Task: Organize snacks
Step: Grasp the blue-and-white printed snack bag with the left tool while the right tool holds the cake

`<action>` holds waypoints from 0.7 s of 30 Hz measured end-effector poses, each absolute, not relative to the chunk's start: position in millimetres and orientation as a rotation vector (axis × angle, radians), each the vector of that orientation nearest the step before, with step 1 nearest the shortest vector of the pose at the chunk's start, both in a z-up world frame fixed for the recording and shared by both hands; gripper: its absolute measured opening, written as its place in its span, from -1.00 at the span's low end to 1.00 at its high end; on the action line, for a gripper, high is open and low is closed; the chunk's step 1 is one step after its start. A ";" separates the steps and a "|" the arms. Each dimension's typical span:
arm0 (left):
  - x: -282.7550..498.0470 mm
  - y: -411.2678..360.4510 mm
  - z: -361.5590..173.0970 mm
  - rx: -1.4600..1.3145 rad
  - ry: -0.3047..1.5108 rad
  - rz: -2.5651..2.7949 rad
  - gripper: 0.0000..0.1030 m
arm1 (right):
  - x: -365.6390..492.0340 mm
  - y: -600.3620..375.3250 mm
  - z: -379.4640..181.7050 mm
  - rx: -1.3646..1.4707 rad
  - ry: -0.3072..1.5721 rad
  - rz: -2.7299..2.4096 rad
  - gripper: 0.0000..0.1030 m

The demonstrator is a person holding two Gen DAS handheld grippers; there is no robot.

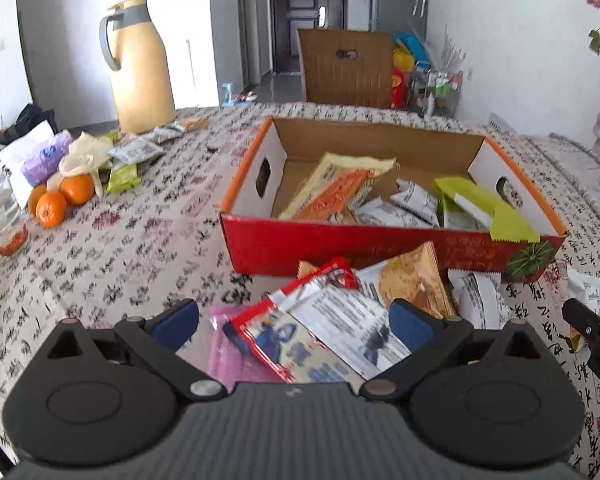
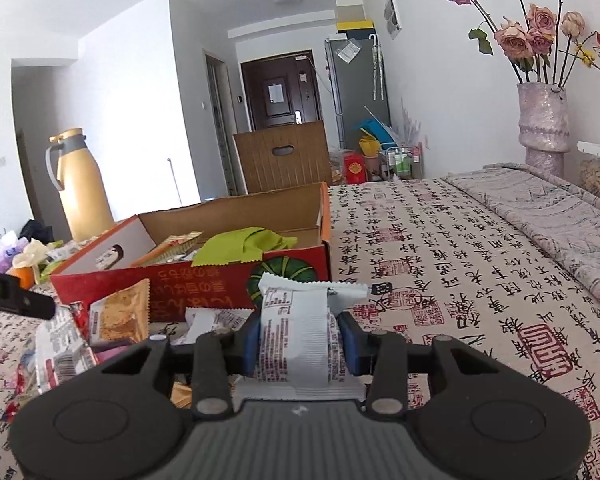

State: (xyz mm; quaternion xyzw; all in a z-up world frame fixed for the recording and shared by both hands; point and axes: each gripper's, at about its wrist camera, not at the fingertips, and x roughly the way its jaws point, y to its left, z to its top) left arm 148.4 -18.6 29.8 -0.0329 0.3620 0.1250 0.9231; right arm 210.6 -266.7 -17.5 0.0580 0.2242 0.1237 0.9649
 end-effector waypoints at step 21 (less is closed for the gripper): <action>161.2 -45.0 -0.5 -0.123 0.882 0.294 0.52 | 195.7 -265.3 -17.2 0.103 0.392 0.287 -0.24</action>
